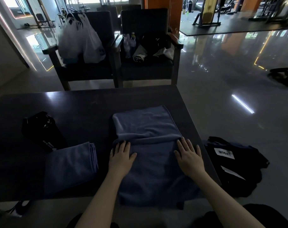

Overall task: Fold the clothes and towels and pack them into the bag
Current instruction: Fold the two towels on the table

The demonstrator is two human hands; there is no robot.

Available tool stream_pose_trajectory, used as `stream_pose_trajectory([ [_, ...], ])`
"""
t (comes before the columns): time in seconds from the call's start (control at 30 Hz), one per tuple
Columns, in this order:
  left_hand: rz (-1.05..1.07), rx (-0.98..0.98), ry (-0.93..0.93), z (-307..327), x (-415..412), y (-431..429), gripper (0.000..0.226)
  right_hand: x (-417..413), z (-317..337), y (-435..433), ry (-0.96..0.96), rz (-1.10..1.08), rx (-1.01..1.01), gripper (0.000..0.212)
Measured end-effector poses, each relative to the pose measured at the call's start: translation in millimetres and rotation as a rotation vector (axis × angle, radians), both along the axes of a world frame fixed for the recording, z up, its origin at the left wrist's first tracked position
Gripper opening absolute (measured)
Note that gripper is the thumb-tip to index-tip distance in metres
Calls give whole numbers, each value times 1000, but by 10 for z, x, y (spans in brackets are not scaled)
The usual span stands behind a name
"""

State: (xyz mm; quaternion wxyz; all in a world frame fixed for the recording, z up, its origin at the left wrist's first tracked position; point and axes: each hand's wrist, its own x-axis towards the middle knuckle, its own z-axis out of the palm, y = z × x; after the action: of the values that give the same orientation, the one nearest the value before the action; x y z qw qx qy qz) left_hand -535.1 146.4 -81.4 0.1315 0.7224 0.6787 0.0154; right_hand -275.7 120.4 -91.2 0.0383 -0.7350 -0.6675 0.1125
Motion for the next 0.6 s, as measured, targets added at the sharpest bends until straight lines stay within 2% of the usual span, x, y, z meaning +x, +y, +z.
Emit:
stream_pose_trajectory([
  [0.13,103,142,2,103,-73,-7,46,10,8,29,0,-3,6,58],
  [0.2,183,109,-57,137,-107,6,43,6,20,15,26,-29,36,57],
  [0.3,279,34,-208,168,-132,41,32,-1,69,-6,107,-168,201,50],
  [0.4,306,51,-288,195,-144,48,20,-7,150,41,190,-311,297,40],
  [0.6,339,97,-339,274,-158,37,16,70,260,212,272,-392,84,35],
])
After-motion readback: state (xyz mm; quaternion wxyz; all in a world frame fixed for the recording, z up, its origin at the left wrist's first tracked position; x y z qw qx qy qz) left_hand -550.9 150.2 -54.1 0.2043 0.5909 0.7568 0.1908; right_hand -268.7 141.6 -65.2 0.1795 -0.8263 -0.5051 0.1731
